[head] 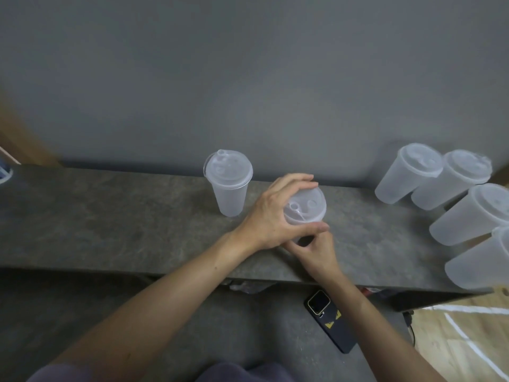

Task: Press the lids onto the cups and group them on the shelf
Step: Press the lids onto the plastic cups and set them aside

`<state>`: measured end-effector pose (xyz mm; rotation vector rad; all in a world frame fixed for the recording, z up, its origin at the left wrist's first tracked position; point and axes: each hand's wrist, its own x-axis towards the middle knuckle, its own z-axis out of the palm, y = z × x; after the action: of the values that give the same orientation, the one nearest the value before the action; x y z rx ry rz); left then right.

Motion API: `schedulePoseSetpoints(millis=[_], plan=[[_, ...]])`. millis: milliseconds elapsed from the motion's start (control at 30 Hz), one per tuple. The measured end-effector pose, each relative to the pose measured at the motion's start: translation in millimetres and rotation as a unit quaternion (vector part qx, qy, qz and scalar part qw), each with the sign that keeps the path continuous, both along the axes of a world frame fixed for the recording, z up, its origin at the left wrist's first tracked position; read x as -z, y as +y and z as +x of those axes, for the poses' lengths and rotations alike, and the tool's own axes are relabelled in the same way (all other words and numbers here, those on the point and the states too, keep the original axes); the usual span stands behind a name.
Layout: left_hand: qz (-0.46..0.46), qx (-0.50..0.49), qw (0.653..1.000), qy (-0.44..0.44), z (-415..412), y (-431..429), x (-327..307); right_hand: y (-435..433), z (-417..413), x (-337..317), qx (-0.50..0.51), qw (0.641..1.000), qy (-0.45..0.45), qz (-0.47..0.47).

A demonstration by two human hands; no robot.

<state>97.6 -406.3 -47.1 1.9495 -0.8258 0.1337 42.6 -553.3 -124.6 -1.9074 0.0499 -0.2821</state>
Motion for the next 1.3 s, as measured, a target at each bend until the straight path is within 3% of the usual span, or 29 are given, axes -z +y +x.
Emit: schedulePoseSetpoints(millis=[167,333,500,767,967,1167,1300], plan=[[-0.015,0.003,1.0,0.024,-1.4,1.6,-0.1,-1.8,0.2,6.3,0.01,1.0,0.009,-0.012],[-0.044,-0.072,0.996,-0.001,-13.1,-11.6,1.8,1.1,-2.0,1.1,0.023,1.0,0.01,-0.006],[-0.124,-0.027,0.973,0.191,1.0,-6.1,-0.6,-2.3,-3.3,0.4,0.024,0.999,0.026,-0.002],[-0.241,-0.093,0.934,0.248,-14.4,-34.9,14.2,4.5,-1.8,-9.2,0.015,0.999,0.032,0.005],[-0.201,0.012,0.924,0.325,11.9,-24.3,-9.0,-1.6,-2.2,-5.6,-0.001,0.999,0.042,-0.002],[-0.212,-0.091,0.938,0.258,-2.8,-31.3,5.3,3.7,-5.4,-11.9,0.075,0.996,0.017,0.044],[-0.179,0.002,0.923,0.34,20.8,-22.6,-11.8,-3.0,-4.3,-8.3,0.051,0.998,0.014,0.018]])
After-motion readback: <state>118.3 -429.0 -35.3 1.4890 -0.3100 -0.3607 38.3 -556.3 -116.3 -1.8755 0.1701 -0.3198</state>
